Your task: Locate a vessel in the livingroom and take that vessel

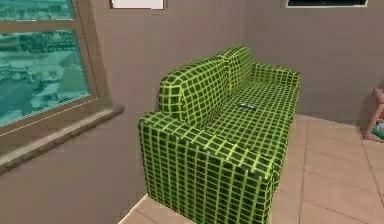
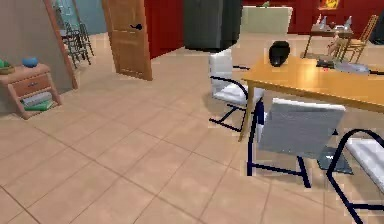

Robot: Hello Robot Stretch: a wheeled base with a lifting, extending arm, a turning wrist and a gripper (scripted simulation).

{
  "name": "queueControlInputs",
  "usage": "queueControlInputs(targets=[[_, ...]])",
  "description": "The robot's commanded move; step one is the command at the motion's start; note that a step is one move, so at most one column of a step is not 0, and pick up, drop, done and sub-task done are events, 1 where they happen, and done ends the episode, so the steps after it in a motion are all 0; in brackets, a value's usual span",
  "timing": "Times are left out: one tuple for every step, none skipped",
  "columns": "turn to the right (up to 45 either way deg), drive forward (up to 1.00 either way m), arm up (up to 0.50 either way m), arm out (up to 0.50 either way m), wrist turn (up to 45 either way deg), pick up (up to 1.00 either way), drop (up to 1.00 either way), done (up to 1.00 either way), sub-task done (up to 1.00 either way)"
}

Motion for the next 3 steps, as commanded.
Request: queueControlInputs(targets=[[45.0, 0.00, 0.00, 0.00, 0.0, 0.00, 0.00, 0.00, 0.00], [30.0, 0.00, 0.00, 0.00, 0.0, 0.00, 0.00, 0.00, 0.00], [0.0, 0.80, 0.00, 0.00, 0.0, 0.00, 0.00, 0.00, 0.00]])
